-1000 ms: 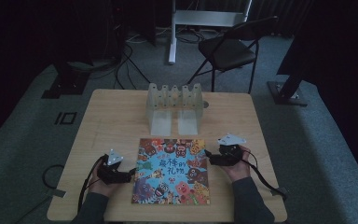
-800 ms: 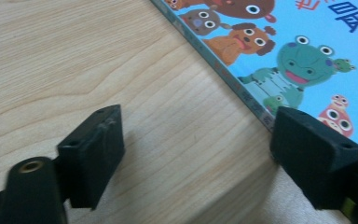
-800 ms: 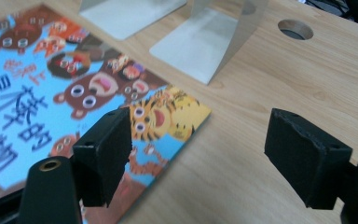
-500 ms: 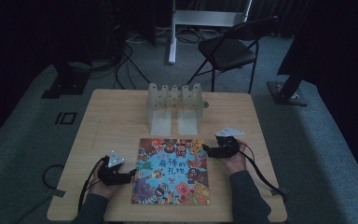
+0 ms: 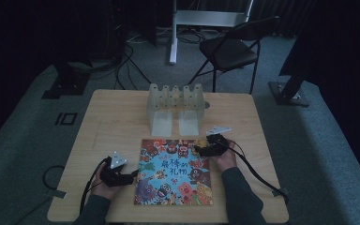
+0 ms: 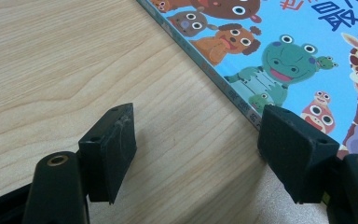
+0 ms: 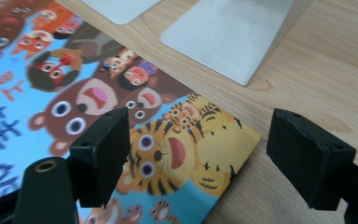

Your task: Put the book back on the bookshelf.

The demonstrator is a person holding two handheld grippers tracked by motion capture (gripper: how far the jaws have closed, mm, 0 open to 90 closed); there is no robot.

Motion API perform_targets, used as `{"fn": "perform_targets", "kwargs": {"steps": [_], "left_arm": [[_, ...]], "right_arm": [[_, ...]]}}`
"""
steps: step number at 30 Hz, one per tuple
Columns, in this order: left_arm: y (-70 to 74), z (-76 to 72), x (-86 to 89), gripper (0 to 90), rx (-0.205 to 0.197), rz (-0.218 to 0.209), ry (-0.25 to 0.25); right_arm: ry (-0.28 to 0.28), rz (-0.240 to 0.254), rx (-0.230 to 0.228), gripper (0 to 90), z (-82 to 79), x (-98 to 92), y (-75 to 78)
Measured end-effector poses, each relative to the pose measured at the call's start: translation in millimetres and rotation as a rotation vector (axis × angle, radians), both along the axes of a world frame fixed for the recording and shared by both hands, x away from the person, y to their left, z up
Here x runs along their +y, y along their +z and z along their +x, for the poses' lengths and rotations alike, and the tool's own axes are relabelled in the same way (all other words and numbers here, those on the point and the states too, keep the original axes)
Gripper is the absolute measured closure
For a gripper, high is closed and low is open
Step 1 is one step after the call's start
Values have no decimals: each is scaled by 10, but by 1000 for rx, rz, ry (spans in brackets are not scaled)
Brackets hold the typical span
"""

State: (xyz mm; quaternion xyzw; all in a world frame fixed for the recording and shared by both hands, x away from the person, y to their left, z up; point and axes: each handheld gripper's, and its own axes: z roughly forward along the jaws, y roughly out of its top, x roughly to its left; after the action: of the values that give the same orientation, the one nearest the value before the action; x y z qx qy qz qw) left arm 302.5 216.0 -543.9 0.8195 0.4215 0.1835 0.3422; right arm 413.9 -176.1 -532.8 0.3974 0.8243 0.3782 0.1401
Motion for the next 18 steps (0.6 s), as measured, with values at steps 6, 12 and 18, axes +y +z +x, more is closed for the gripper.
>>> {"fn": "perform_targets", "kwargs": {"steps": [6, 12, 18], "left_arm": [[21, -48, -55, 288, -51, 66, -7], [52, -94, -83, 299, -49, 76, -6], [121, -207, -121, 268, -61, 33, -40]], "right_arm": [[-6, 33, 33, 216, 90, 10, -68], [1, 67, 54, 231, 141, -3, -94], [-7, 96, 76, 247, 163, -26, -84]]}}
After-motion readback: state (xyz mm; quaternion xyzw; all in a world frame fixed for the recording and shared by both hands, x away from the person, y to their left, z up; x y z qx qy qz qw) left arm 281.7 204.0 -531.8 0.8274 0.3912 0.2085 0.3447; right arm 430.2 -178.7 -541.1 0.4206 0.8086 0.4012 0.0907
